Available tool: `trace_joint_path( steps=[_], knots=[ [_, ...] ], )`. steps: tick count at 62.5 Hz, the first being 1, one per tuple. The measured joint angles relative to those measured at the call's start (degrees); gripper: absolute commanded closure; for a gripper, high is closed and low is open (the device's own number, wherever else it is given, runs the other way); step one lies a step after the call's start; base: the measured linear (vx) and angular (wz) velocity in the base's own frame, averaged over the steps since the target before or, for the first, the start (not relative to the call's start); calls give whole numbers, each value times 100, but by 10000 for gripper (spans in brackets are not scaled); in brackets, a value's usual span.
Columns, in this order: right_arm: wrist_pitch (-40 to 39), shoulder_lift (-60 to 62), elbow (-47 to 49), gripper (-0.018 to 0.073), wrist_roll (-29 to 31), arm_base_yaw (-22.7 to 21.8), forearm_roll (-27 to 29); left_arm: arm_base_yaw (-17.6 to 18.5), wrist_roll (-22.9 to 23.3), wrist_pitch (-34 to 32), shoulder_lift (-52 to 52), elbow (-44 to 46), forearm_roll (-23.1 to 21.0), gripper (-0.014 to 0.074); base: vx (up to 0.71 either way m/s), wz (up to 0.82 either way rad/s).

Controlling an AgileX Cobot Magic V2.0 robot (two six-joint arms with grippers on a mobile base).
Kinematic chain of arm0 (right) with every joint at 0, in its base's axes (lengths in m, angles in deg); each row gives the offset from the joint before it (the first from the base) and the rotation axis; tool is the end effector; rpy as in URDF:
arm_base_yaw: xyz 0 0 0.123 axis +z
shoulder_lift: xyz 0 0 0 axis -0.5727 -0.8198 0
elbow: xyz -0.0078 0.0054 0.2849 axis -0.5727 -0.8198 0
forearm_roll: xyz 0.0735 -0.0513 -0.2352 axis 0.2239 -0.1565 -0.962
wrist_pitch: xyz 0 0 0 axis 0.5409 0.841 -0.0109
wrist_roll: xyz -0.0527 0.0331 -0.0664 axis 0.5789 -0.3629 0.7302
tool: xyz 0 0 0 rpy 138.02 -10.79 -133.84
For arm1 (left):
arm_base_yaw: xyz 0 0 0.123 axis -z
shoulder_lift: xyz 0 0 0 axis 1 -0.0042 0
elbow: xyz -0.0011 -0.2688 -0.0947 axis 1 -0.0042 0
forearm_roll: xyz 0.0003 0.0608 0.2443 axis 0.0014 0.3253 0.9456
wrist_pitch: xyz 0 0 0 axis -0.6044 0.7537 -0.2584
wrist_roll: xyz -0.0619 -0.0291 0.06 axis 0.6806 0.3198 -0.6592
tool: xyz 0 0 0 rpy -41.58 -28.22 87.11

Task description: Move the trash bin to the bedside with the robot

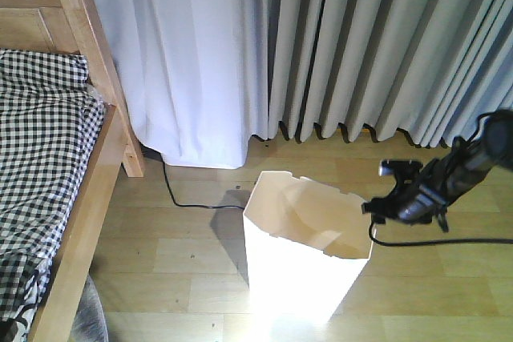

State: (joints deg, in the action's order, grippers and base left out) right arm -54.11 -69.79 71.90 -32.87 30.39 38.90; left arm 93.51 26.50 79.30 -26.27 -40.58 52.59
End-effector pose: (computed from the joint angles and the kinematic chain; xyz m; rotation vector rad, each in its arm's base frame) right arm 0.3836 -0.0258 -0.0896 -0.0358 2.8917 0.0406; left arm 0.0528 -0.0036 0.1715 0.1326 1.8515 0.0085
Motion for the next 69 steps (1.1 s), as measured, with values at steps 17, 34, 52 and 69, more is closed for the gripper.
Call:
trace_joint_path(
  steps=[17, 34, 52, 69],
  knots=[
    [-175, 2635, -1617, 43, 170, 7, -30, 0, 0, 0, 0, 0, 0, 603, 0, 0],
    [164, 5746, -2715, 43, 371, 7, -63, 0, 0, 0, 0, 0, 0, 603, 0, 0],
    [315, 9310, -3777, 43, 388, 7, 31, 0, 0, 0, 0, 0, 0, 603, 0, 0],
    [372, 11844, -5142, 43, 388, 7, 157, 0, 0, 0, 0, 0, 0, 603, 0, 0]
  ],
)
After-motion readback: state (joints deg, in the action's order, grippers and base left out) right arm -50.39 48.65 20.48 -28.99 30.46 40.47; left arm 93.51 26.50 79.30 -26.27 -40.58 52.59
